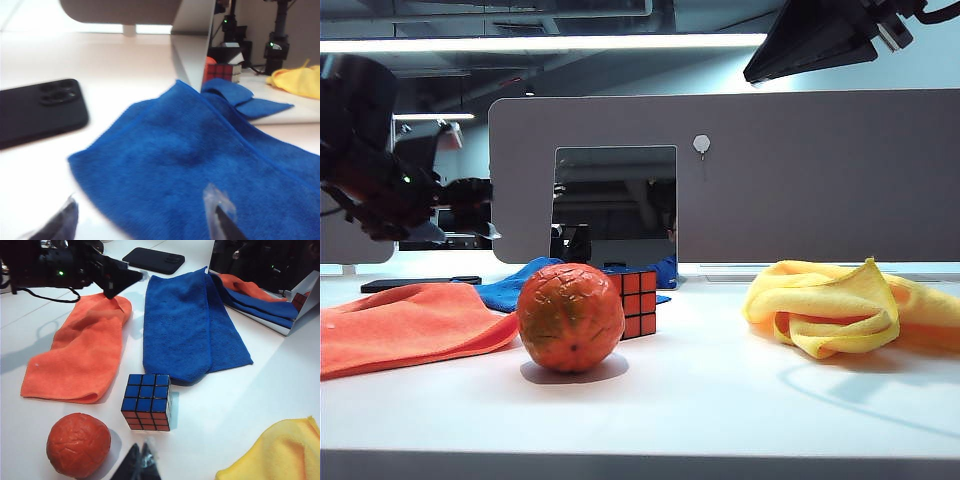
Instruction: Pick up a rag that is the same color as the top surface of the Rubik's Cube and cover the cube with it.
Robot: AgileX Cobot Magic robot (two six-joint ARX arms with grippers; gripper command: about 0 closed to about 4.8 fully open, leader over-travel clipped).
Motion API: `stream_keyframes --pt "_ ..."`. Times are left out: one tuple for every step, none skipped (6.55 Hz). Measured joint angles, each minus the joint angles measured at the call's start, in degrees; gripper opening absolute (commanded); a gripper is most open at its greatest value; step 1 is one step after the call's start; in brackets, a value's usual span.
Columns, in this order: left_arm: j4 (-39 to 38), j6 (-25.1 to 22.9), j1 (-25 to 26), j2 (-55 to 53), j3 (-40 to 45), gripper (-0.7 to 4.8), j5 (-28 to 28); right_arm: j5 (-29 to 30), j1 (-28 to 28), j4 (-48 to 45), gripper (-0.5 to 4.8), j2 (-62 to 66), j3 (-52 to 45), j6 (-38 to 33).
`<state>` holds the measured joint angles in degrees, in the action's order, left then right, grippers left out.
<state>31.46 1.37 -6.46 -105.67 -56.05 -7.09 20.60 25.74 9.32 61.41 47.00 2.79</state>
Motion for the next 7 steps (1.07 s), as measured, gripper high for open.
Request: stream_keyframes --pt "0.07 0.44 -0.02 -4.02 -4.07 4.46 -0.94 0.02 0.0 0.0 -0.05 0.0 0.0 0.0" --pt "-0.22 0.94 -0.02 -9.88 -9.66 4.45 -1.03 0.0 0.0 0.0 -0.05 0.0 0.0 0.0" --pt "-1.46 1.03 -0.04 -14.38 -9.64 0.46 -1.07 0.02 0.0 0.26 -0.05 0.0 0.0 0.0" --pt "0.76 0.9 -0.04 -17.11 -10.25 -0.06 -1.09 0.0 0.0 0.68 -0.05 0.02 0.0 -0.02" --pt "2.05 1.07 -0.07 -17.44 -10.21 -0.06 -5.09 0.0 0.0 0.7 -0.05 0.0 0.0 0.0" --pt "5.49 1.07 -0.2 -17.49 -9.99 -0.06 -9.29 0.0 0.0 1.36 -0.05 0.0 0.0 0.0" --pt "17.25 7.96 -0.39 -15.54 -9.99 -0.06 -13.11 0.0 0.0 2.16 -0.05 0.0 0.0 0.0"
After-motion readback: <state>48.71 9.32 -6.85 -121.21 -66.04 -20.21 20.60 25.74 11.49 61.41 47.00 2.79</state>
